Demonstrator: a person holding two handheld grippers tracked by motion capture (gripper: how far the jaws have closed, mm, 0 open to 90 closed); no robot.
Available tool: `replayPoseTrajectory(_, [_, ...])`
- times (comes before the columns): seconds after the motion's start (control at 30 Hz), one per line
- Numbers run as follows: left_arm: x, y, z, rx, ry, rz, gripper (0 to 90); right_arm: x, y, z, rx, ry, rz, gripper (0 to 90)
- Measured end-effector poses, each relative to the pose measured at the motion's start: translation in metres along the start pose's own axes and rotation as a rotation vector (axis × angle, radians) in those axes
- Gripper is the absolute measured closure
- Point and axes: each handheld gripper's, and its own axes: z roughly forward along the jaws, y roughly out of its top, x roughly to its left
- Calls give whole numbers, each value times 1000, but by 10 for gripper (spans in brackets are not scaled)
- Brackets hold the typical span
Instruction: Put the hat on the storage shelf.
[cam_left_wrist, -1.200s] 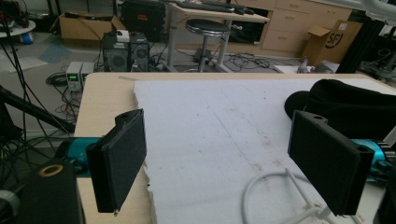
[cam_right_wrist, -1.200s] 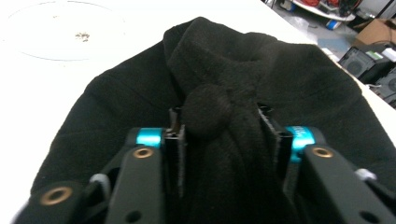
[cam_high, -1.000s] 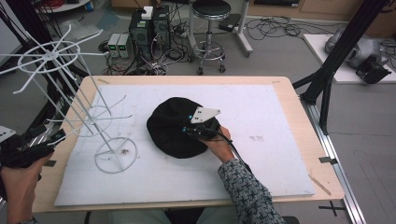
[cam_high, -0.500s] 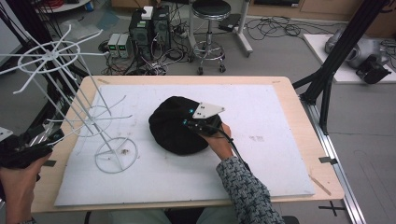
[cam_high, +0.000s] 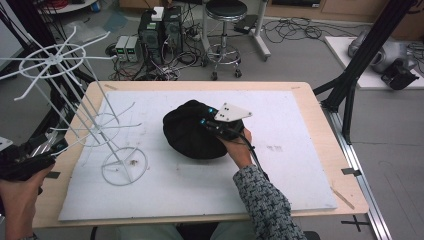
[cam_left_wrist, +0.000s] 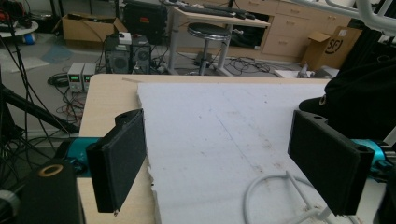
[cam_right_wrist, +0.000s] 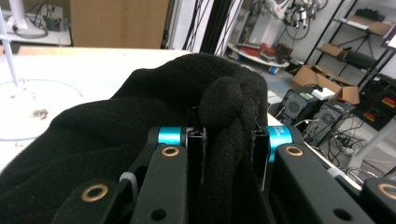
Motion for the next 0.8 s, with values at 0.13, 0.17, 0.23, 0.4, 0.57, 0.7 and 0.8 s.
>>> replayPoseTrajectory(0.13, [1, 0, -1, -1, 2, 2, 198, -4, 7, -3, -20, -12, 4, 768])
replayPoseTrajectory(0.17, [1, 0, -1, -1, 5, 1, 198, -5, 10, -4, -20, -15, 6, 768])
replayPoseTrajectory(0.23, [1, 1, -2, -4, 4, -1, 198, -6, 16, -4, -32, -21, 1, 769])
replayPoseTrajectory(0.4, [1, 1, -3, -4, 3, 1, 197, -13, 33, -6, -72, -41, 7, 770])
replayPoseTrajectory(0.57, [2, 2, -4, -7, 5, 1, 198, -20, 47, -10, -103, -58, 12, 770])
replayPoseTrajectory(0.7, [2, 2, -4, -8, 6, 1, 198, -25, 59, -12, -122, -69, 2, 771])
replayPoseTrajectory(0.8, [2, 2, -4, -7, 5, 1, 197, -30, 67, -14, -140, -68, 11, 771])
